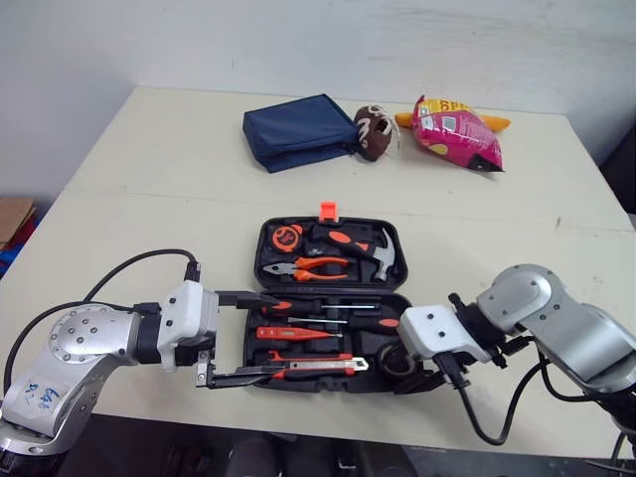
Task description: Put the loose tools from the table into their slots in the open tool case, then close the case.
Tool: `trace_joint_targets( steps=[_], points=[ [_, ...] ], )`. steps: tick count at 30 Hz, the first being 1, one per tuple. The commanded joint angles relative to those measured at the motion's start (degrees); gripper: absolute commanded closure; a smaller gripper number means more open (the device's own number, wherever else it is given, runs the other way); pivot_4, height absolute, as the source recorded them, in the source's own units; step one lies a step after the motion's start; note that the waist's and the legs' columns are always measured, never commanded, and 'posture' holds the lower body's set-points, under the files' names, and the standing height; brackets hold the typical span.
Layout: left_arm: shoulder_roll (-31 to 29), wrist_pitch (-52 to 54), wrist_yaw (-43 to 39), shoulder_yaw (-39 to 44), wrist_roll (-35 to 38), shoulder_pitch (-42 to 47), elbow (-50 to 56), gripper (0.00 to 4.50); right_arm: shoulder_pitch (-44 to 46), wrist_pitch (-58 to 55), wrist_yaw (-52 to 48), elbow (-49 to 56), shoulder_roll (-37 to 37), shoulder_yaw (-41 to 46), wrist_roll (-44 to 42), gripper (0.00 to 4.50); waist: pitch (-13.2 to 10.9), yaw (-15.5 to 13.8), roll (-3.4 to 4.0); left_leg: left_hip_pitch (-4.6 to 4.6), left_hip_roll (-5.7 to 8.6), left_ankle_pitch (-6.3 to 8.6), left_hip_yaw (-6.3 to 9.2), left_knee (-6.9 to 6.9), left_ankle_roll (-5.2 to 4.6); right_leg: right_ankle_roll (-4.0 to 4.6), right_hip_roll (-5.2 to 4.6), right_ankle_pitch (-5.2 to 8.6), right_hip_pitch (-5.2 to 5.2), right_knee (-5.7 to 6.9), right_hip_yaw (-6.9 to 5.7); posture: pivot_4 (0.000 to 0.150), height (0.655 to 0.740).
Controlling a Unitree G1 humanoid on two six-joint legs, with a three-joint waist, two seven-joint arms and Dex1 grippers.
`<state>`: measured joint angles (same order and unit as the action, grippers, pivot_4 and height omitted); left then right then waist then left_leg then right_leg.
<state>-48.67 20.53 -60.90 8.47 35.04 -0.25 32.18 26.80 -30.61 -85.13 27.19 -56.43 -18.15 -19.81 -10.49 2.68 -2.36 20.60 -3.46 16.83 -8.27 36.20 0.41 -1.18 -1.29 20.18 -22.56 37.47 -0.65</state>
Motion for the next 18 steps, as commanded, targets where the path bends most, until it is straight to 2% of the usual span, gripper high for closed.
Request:
trace_joint_targets(
  steps=[1, 5, 8, 11, 18],
  points=[
    [-0.73, -0.95, -0.48, 1.58, -0.35, 0.52, -0.58, 0.0, 0.57, 2.38, -1.01, -3.39, 1.18, 4.58, -3.76, 2.42, -0.02, 0.24, 0.04, 0.01, 0.0, 0.0, -0.01, 0.01, 0.0, 0.0, 0.0, 0.0, 0.0, 0.0, 0.01, 0.15, 0.74],
    [-0.82, -1.28, -0.74, 1.58, -0.46, 0.72, -1.22, 0.0, -1.39, 5.15, -2.78, -6.16, 5.74, 8.48, -10.82, 2.42, -0.05, 0.45, 0.09, 0.0, 0.0, 0.01, -0.01, 0.02, -0.01, -0.01, 0.01, 0.0, 0.01, 0.02, 0.02, 0.15, 0.74],
    [-0.6, -1.31, -0.54, 1.45, -0.61, 0.48, -0.9, 0.0, -5.12, 5.05, -2.27, -5.59, 7.58, 9.71, -13.59, 3.19, -0.08, 0.37, 0.13, -0.01, 0.0, 0.0, 0.02, 0.0, -0.01, -0.01, 0.05, 0.0, 0.0, 0.06, 0.01, 0.15, 0.74],
    [-0.4, -1.2, -0.14, 1.2, -0.64, 0.14, -0.34, 0.0, -10.54, 8.58, -0.21, -5.46, 9.49, 8.65, -11.76, 4.46, -0.11, 0.34, 0.18, 0.0, 0.0, 0.01, 0.03, 0.01, 0.0, -0.02, 0.05, 0.0, 0.02, 0.05, 0.02, 0.15, 0.74],
    [-0.57, -0.93, -0.28, 1.23, -0.27, 0.2, -0.19, 0.0, -14.87, 17.95, 3.83, -15.19, 12.37, 5.6, -2.22, 4.46, -0.12, 0.55, 0.2, -0.06, 0.01, 0.0, -0.03, 0.09, -0.01, -0.07, 0.05, -0.03, 0.03, 0.17, 0.08, 0.15, 0.74]
  ],
)
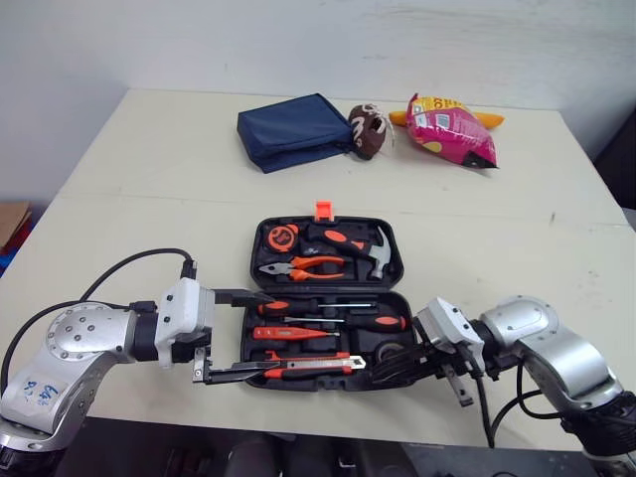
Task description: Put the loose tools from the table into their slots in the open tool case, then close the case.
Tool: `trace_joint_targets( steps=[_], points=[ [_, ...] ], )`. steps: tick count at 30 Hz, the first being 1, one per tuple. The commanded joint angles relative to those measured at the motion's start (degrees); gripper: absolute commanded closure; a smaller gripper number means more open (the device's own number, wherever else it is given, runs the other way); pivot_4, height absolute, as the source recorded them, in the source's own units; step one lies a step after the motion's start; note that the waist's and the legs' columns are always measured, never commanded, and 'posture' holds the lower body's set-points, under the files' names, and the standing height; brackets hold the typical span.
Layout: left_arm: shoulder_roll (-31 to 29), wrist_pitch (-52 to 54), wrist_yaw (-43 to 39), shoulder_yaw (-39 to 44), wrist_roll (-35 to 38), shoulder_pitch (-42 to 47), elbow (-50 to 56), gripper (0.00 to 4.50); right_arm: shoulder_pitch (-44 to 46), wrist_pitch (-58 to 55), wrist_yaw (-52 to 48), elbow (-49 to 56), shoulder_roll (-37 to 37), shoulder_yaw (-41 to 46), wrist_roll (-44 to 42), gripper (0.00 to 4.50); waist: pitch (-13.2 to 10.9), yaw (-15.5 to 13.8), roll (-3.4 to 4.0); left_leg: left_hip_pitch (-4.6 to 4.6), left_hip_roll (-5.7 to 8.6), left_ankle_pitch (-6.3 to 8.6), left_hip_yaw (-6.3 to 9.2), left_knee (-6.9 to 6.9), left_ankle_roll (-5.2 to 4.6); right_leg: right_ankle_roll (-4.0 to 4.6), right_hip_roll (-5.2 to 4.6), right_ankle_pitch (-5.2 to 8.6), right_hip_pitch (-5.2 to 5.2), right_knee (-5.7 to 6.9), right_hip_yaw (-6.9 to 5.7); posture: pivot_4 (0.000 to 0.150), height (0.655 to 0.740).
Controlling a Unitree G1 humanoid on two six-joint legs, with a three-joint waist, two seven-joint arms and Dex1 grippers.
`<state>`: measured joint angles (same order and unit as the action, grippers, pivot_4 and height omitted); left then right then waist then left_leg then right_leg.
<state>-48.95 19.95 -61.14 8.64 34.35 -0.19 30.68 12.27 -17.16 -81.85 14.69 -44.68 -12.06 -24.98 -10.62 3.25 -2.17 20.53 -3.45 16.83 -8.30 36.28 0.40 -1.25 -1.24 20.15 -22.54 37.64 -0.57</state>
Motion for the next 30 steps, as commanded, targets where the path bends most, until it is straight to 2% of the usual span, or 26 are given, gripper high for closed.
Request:
trace_joint_targets(
  steps=[1, 5, 12, 17, 20, 24, 27, 28, 30],
  points=[
    [-0.34, -0.34, -0.1, 1.05, 0.4, 0.19, 1.23, 0.0, -0.53, 6.3, 0.34, -4.53, 0.74, -0.88, 4.15, 4.46, -0.01, -0.05, 0.01, -0.02, 0.0, 0.0, 0.0, 0.0, 0.0, 0.0, 0.0, 0.0, 0.0, 0.02, 0.0, 0.15, 0.74],
    [-0.5, -0.3, -0.22, 1.16, 0.29, 0.31, 0.91, 0.0, -1.19, 11.08, 2.6, -12.29, 1.75, -2.22, 8.74, 4.46, 0.0, -0.06, 0.0, -0.14, 0.0, -0.03, 0.01, -0.02, 0.01, 0.01, 0.04, 0.0, 0.07, 0.1, 0.0, 0.15, 0.74],
    [-0.53, 0.11, 0.04, 2.0, 0.51, -0.16, 0.65, 0.0, -3.9, 10.24, 2.63, -11.26, 1.03, -2.98, 8.07, 4.46, 0.23, -0.22, -0.33, -0.43, -0.01, -0.07, 0.03, -0.02, -0.05, 0.06, 0.03, -0.08, 0.39, 0.1, 0.02, 0.15, 0.74],
    [-1.18, 3.24, 1.89, 9.91, 2.35, -2.21, -5.44, 0.0, -1.84, 3.0, 3.56, -4.06, -0.34, 6.23, -3.8, 4.46, 0.12, -0.15, -0.17, -0.32, -0.01, -0.07, 0.04, -0.06, -0.05, 0.07, 0.0, -0.08, 0.26, 0.08, 0.01, 0.15, 0.74],
    [-0.21, 3.3, 3.22, 13.74, 3.03, -2.53, -7.98, 0.81, -0.36, -1.77, 5.52, -2.22, -2.29, 11.22, -7.54, 4.5, -0.07, -0.15, 0.11, -0.11, 0.0, -0.08, 0.01, -0.02, -0.07, 0.07, -0.02, -0.08, -0.01, 0.17, 0.02, 0.15, 0.74],
    [0.47, -0.66, 5.19, 15.21, -1.61, -0.7, -17.1, 2.69, 3.27, -1.29, 9.59, -9.72, -6.17, 15.39, -2.35, 4.5, -0.1, -0.21, 0.17, -0.12, 0.0, -0.07, 0.03, -0.06, -0.05, 0.09, -0.01, -0.06, -0.02, 0.15, -0.01, 0.15, 0.74],
    [1.26, -1.04, 6.97, 10.69, -6.05, 0.07, -22.33, 4.1, 5.62, 5.0, 12.23, -17.51, -6.64, 12.14, 6.22, 4.5, -0.1, -0.19, 0.17, -0.1, 0.01, -0.05, 0.0, -0.09, -0.05, 0.1, -0.01, -0.06, -0.03, 0.07, -0.01, 0.15, 0.74],
    [1.9, -1.2, 7.48, 9.32, -7.29, 0.48, -24.16, 4.42, 6.02, 5.91, 12.1, -18.66, -7.23, 10.64, 8.62, 4.5, -0.11, -0.16, 0.19, -0.1, 0.02, -0.04, -0.02, -0.09, -0.06, 0.09, -0.01, -0.06, -0.02, 0.05, 0.01, 0.15, 0.74],
    [3.88, -1.61, 8.76, 6.87, -9.1, 2.19, -27.28, 4.42, 7.95, 6.49, 13.82, -20.36, -5.51, 8.41, 11.48, 4.5, -0.12, -0.11, 0.21, -0.06, 0.02, -0.03, -0.07, -0.12, -0.07, 0.09, -0.02, -0.06, -0.07, 0.01, 0.03, 0.15, 0.74]
  ],
)
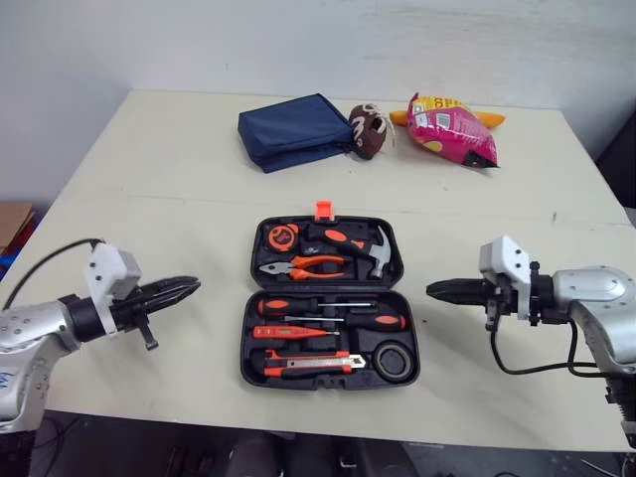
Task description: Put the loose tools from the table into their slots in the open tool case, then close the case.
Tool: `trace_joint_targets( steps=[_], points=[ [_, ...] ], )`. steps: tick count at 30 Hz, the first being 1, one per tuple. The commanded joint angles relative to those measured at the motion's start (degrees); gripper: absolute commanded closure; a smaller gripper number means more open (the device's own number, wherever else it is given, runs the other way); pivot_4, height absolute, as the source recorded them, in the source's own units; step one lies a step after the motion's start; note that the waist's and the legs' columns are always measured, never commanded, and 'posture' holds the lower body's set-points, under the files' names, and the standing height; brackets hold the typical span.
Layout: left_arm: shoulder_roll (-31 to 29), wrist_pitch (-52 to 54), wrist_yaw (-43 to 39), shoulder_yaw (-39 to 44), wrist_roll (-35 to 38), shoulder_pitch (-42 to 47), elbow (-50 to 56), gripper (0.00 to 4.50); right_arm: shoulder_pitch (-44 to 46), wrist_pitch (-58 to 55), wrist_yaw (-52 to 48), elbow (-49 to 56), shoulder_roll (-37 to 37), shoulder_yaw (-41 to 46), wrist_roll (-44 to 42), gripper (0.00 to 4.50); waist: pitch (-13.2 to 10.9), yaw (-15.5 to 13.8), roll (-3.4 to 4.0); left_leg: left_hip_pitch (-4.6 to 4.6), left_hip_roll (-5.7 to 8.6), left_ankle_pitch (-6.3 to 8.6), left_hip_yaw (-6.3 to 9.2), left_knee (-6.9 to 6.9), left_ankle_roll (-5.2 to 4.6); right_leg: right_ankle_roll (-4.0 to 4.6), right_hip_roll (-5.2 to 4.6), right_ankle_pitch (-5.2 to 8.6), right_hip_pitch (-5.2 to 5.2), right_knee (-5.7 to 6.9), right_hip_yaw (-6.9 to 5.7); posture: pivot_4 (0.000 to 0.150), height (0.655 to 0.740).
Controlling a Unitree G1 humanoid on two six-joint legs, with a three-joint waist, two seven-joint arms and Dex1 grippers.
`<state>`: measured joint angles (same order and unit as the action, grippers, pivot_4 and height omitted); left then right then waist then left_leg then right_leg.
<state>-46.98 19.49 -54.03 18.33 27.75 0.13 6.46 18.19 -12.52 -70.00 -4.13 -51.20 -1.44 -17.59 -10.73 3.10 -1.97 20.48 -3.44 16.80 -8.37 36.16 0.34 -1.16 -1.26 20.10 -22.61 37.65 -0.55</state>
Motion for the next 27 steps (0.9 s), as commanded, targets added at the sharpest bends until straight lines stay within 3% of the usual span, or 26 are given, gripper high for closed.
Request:
trace_joint_targets(
  steps=[1, 6, 15, 21, 27],
  points=[
    [2.71, -0.82, 2.07, -3.5, -2.75, 2.68, -3.92, 4.42, 2.97, 1.33, 3.31, -2.18, 2.47, -2.57, 4.47, 4.5, -0.01, 0.16, 0.01, 0.01, 0.0, 0.0, -0.01, -0.01, 0.03, -0.01, 0.0, 0.01, -0.01, 0.0, 0.0, 0.15, 0.74],
    [4.93, -2.79, 1.48, -8.98, -6.21, 6.36, -6.41, 4.42, 5.3, 4.32, 4.02, -3.97, 6.09, -6.74, 8.9, 4.5, -0.02, 0.12, 0.01, 0.18, -0.02, -0.23, -0.03, 0.02, 0.42, -0.02, 0.04, 0.0, -0.24, 0.13, 0.02, 0.15, 0.74],
    [7.66, -3.79, -1.59, -17.15, -9.8, 13.42, -9.03, 4.42, 4.73, 3.94, 6.36, -2.94, 10.23, -6.86, 8.68, 4.5, 0.01, 0.38, -0.02, 0.1, -0.02, -0.28, -0.05, 0.08, 0.48, -0.04, 0.06, -0.01, -0.17, 0.27, 0.04, 0.15, 0.74],
    [11.06, -2.63, -0.49, -19.35, -10.14, 17.19, -8.83, 4.42, 3.44, 4.04, 6.96, -0.4, 10.71, -6.43, 8.21, 4.5, 0.0, 0.1, -0.02, 0.06, -0.1, -0.33, -0.04, 0.07, 0.57, -0.04, 0.19, -0.01, -0.17, 0.31, 0.07, 0.15, 0.74],
    [13.91, -4.88, 0.94, -21.23, -14.0, 22.89, -15.04, 4.42, 1.11, 0.12, 7.1, 4.73, 9.72, -5.34, 7.06, 4.5, 0.0, -0.27, -0.02, 0.1, -0.08, -0.33, -0.03, 0.14, 0.55, -0.07, 0.18, -0.03, -0.17, 0.31, 0.08, 0.15, 0.74]
  ],
)
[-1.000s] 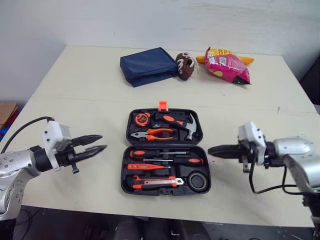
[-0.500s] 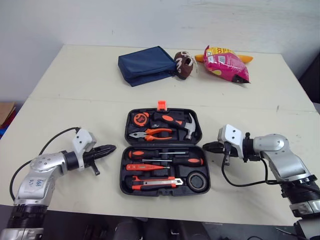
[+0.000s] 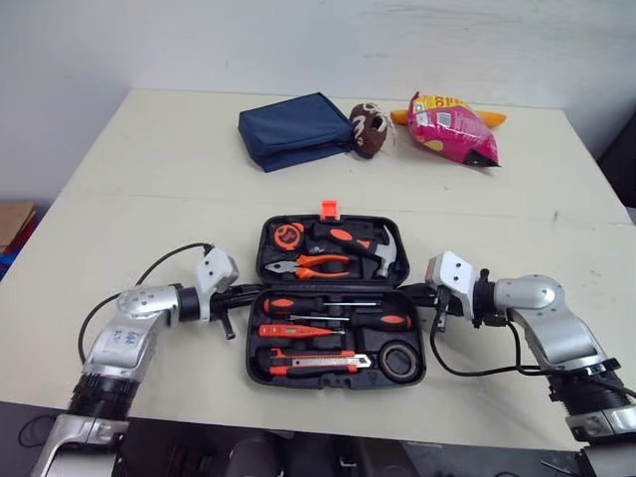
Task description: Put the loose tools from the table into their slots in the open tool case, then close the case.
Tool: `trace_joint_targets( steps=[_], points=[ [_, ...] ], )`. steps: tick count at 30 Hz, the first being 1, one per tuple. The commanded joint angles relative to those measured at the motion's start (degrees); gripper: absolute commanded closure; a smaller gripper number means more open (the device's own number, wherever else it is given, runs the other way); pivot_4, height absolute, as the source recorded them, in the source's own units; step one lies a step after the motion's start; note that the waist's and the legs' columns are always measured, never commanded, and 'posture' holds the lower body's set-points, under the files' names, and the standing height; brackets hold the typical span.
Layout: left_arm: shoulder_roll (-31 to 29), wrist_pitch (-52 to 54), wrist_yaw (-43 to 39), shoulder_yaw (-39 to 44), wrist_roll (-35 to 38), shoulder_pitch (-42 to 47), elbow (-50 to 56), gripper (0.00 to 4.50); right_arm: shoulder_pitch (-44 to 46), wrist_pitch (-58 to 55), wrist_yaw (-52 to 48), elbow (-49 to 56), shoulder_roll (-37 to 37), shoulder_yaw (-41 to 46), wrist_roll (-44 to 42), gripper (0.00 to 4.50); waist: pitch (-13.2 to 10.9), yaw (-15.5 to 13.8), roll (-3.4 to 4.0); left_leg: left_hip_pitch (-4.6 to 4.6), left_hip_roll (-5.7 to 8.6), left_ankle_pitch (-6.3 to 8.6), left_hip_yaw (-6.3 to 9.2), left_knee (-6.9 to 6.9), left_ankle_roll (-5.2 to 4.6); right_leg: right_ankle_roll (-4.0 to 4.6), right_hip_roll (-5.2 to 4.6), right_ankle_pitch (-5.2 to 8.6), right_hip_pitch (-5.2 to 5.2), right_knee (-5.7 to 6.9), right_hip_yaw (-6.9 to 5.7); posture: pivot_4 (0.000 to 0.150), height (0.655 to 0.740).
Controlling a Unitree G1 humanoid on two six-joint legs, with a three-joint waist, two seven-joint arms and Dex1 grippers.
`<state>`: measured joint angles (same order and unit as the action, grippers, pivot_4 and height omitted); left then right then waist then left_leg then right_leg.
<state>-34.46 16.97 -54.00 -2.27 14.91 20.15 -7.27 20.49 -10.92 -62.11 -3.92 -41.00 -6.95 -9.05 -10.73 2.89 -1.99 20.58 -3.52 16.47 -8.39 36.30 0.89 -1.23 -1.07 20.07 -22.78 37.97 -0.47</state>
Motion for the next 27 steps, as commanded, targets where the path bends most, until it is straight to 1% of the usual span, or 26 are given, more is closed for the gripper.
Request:
trace_joint_targets(
  steps=[1, 9, 13, 14, 15, 16, 17, 19, 20, 21, 22, 23, 24, 25, 26, 27],
  points=[
    [1.52, -2.76, 0.74, -0.78, -1.56, 3.31, -1.97, 4.42, -1.43, -1.82, -0.63, 4.84, -0.51, 0.32, -1.45, 4.5, 0.0, -0.09, 0.0, 0.01, 0.0, 0.0, 0.0, 0.0, 0.0, 0.0, 0.0, 0.0, 0.0, 0.0, 0.0, 0.15, 0.74],
    [2.02, -5.64, 0.8, -0.22, -3.3, 5.41, -7.28, 4.42, -2.15, -4.12, 1.7, 5.69, -0.7, 1.09, -0.11, 4.5, 0.0, -0.4, 0.0, 0.01, -0.01, 0.0, -0.01, 0.04, 0.0, 0.0, 0.0, 0.0, 0.0, 0.0, 0.0, 0.15, 0.74],
    [-1.64, -7.54, 0.52, 3.26, -3.06, 1.23, -8.35, 4.42, -2.84, -5.59, 1.7, 4.87, -3.02, 2.61, -0.06, 4.5, 0.0, -0.07, 0.0, 0.01, -0.01, 0.0, -0.01, 0.12, 0.0, -0.01, 0.0, -0.01, 0.0, 0.07, 0.02, 0.15, 0.74],
    [-2.5, -7.12, -0.14, 5.0, -1.55, 0.02, -7.81, 4.42, -3.1, -6.27, 1.56, 4.98, -3.7, 3.64, -0.79, 4.5, 0.0, 0.21, 0.0, 0.0, -0.01, 0.0, -0.02, 0.12, 0.0, -0.01, 0.0, -0.01, 0.0, 0.08, 0.03, 0.15, 0.74],
    [-3.49, -7.11, -0.15, 7.12, -0.25, -1.16, -7.17, 4.42, -3.44, -9.97, 0.84, 6.17, -4.17, 6.27, -4.51, 4.5, 0.0, 0.32, 0.01, -0.02, -0.02, 0.0, -0.02, 0.09, 0.0, -0.01, 0.0, -0.01, 0.01, 0.08, 0.03, 0.15, 0.74],
    [-4.66, -5.82, -0.94, 9.44, 1.94, -2.36, -6.06, 3.9, -3.78, -13.06, -0.72, 7.37, -5.26, 8.34, -7.83, 3.83, 0.0, 0.32, 0.01, -0.03, -0.04, 0.0, -0.02, 0.07, 0.0, -0.01, 0.01, -0.01, 0.0, 0.08, 0.03, 0.15, 0.74],
    [-5.46, -4.88, -1.49, 11.0, 3.46, -3.19, -5.24, 3.64, -4.04, -15.3, -1.83, 8.29, -6.05, 9.74, -10.12, 3.57, -0.01, 0.33, 0.02, -0.04, -0.04, -0.01, -0.02, 0.03, 0.01, -0.01, 0.01, -0.01, 0.0, 0.08, 0.02, 0.15, 0.74],
    [-6.51, -5.57, -0.81, 14.68, 5.57, -3.35, -3.29, 2.68, -4.6, -16.06, -1.31, 8.67, -8.71, 11.93, -9.63, 2.52, -0.02, 0.23, 0.04, -0.02, -0.05, 0.0, -0.01, 0.0, 0.01, -0.01, 0.0, -0.01, -0.01, 0.06, 0.02, 0.15, 0.74],
    [-7.06, -3.0, -0.31, 16.72, 7.83, -2.85, -1.48, 2.2, -4.08, -20.5, -0.37, 9.25, -9.42, 14.0, -11.81, 2.03, -0.03, 0.19, 0.03, -0.02, -0.05, 0.0, 0.01, 0.01, 0.0, -0.01, 0.0, -0.01, 0.0, 0.04, 0.0, 0.15, 0.74],
    [-7.45, -0.84, 0.0, 18.14, 9.53, -2.59, -0.07, 1.74, -3.75, -24.01, 0.28, 9.85, -9.88, 15.51, -13.7, 1.44, -0.02, 0.13, 0.02, 0.01, -0.04, 0.0, 0.01, 0.03, -0.03, -0.01, -0.02, -0.01, -0.01, 0.03, 0.0, 0.15, 0.74],
    [-9.38, 11.23, 3.39, 18.44, 11.31, -0.8, 2.22, 1.31, -2.16, -33.47, 1.52, 10.84, -11.05, 16.76, -16.88, 1.02, -0.03, 0.05, 0.01, 0.02, -0.04, -0.01, 0.03, 0.03, -0.04, -0.01, -0.03, -0.01, 0.0, 0.03, -0.02, 0.15, 0.74],
    [-10.51, 18.09, 4.33, 18.25, 13.74, 1.11, 4.49, 0.93, -0.46, -41.76, 1.69, 11.72, -12.97, 16.67, -19.29, 0.62, -0.05, 0.0, 0.0, 0.02, -0.03, 0.0, 0.06, 0.06, -0.05, -0.02, -0.05, -0.02, 0.02, 0.05, -0.03, 0.15, 0.74],
    [-11.35, 23.72, 5.15, 17.69, 15.67, 3.03, 6.53, 0.47, 1.26, -49.6, 1.56, 12.61, -15.54, 15.42, -20.88, 0.11, -0.07, 0.01, -0.01, 0.05, -0.01, -0.03, 0.08, 0.09, -0.09, -0.04, -0.07, -0.04, 0.01, 0.09, -0.03, 0.15, 0.74],
    [-11.82, 27.34, 5.68, 17.38, 17.08, 4.33, 8.04, 0.08, 2.54, -55.01, 1.67, 13.29, -17.32, 14.46, -22.09, 0.0, -0.07, -0.04, 0.0, 0.07, 0.01, -0.05, 0.08, 0.06, -0.13, -0.03, -0.09, -0.08, -0.01, 0.05, -0.03, 0.15, 0.74],
    [-11.49, 31.05, 6.83, 16.81, 18.41, 6.58, 9.01, 0.03, 4.57, -58.64, 2.09, 13.84, -18.35, 13.07, -22.81, 0.0, -0.07, -0.06, 0.0, 0.08, 0.02, -0.06, 0.1, 0.03, -0.14, -0.03, -0.12, -0.09, -0.02, 0.04, -0.05, 0.15, 0.74],
    [-10.99, 35.59, 8.59, 16.31, 19.42, 8.97, 9.18, 0.03, 7.45, -63.14, 3.23, 13.25, -16.77, 14.18, -25.15, 0.0, -0.06, -0.02, 0.0, 0.07, 0.03, -0.06, 0.1, -0.02, -0.14, -0.03, -0.13, -0.09, -0.01, -0.01, -0.06, 0.15, 0.74]
  ],
)
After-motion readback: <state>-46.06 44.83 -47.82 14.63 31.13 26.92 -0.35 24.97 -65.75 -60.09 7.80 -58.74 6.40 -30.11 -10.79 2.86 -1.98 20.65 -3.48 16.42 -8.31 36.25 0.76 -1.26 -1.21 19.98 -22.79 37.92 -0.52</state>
